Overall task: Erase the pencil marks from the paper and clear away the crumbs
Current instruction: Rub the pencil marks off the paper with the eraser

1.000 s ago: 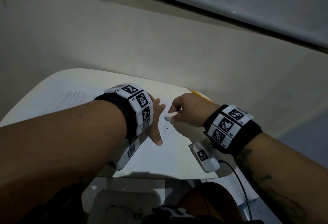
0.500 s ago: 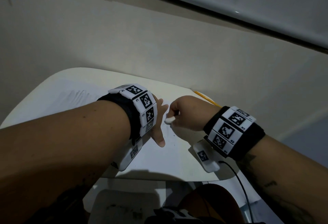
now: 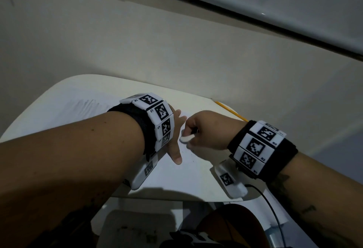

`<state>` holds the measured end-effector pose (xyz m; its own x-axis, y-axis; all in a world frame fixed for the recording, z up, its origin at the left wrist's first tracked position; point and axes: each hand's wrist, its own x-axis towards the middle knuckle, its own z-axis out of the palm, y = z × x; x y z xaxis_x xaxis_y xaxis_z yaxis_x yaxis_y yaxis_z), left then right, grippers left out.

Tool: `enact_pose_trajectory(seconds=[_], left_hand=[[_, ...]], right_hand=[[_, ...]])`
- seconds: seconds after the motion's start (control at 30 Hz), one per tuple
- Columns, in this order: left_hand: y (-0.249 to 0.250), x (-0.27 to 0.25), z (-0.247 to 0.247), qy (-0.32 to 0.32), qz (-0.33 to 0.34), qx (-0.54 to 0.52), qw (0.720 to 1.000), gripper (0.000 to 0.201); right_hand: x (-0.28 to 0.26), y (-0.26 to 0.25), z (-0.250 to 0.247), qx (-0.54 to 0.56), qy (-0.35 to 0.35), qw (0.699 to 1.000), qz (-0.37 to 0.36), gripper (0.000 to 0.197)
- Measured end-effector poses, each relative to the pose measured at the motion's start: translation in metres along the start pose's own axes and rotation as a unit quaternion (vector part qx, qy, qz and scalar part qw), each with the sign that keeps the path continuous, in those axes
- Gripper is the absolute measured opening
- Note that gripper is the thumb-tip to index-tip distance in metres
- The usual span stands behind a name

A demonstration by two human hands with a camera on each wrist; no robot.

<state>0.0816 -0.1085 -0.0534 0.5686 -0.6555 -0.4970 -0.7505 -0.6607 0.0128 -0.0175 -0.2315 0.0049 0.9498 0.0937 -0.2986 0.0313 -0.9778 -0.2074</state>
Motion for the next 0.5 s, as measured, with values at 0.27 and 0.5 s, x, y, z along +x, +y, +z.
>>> enact_pose_trajectory(seconds=[0.27,0.5], left_hand=[[0.005,-0.007,-0.009,0.001,-0.015,0.061,0.998,0.145],[0.009,-0.014,-0.013,-0.004,-0.012,0.066,0.998,0.139]], right_hand=[[0.0,0.01,-0.008,0.047,-0.008,0.999,0.017,0.012],[-0.007,0.004,0.001,0.016,-0.03,0.999,-0.015,0.013]])
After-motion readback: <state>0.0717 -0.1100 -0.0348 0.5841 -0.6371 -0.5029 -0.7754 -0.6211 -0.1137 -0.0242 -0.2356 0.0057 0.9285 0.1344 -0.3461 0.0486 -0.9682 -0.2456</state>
